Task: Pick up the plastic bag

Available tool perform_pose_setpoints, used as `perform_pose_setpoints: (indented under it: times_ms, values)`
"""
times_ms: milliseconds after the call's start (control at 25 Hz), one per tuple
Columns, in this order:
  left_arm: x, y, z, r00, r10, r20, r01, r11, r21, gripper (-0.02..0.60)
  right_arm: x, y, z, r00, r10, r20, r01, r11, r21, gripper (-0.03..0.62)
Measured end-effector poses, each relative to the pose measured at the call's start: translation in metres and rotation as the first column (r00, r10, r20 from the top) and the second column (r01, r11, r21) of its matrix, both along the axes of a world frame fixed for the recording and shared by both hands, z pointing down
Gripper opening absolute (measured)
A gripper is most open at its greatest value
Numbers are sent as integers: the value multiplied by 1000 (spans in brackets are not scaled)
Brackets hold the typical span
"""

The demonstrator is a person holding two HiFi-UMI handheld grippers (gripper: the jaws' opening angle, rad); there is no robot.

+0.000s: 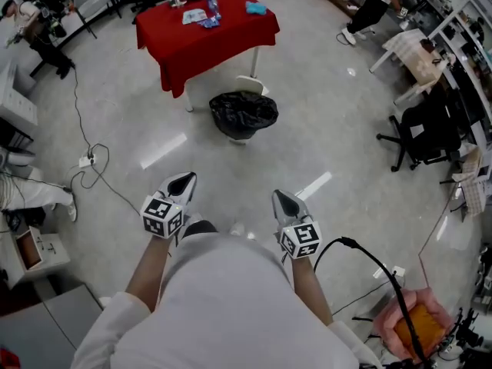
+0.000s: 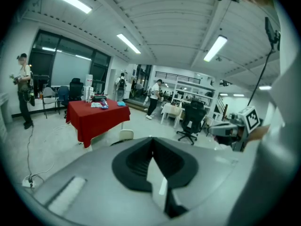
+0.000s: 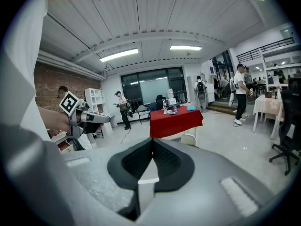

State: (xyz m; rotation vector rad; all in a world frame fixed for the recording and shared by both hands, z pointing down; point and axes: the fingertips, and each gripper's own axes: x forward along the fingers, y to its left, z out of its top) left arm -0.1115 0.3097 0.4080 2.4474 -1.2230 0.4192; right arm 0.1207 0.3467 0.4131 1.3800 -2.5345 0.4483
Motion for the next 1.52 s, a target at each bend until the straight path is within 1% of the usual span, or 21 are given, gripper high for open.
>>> perform_pose_setpoints:
  times_ms: [280, 520, 640, 840, 1040, 1120, 1280, 1520]
  values:
    - [3, 1, 4, 1000, -17, 19, 18, 1000, -16, 3, 12, 0, 9, 1000, -3, 5, 3, 1000, -15, 2]
    - [13, -22, 5, 1000, 18, 26, -18, 1000, -4, 3, 23, -20, 14, 999, 32, 5, -32, 999, -20, 2]
    - [20, -39, 6, 999, 42, 18, -42, 999, 3, 3, 30, -34, 16, 998, 56, -16, -56, 998, -36, 2]
    - [19, -76, 13, 997, 77, 12, -77, 997, -6, 3, 31, -61, 29, 994, 106, -36, -109, 990, -87, 2]
    - [8, -124, 20, 994, 109, 14, -108, 994, -25, 3, 22, -98, 31, 989, 140, -37, -143, 985, -96, 2]
    - [4, -145, 20, 991, 131, 12, -131, 991, -20, 3, 17, -118, 32, 988, 150, -40, -154, 983, -102, 2]
    - [-6, -188, 17, 982, 189, 7, -189, 982, 1, 3, 5, -159, 34, 984, 171, -54, -177, 977, -122, 2]
    - [-34, -248, 31, 958, 281, 57, -280, 960, -21, 3, -18, -215, 36, 970, 233, -74, -241, 961, -134, 2]
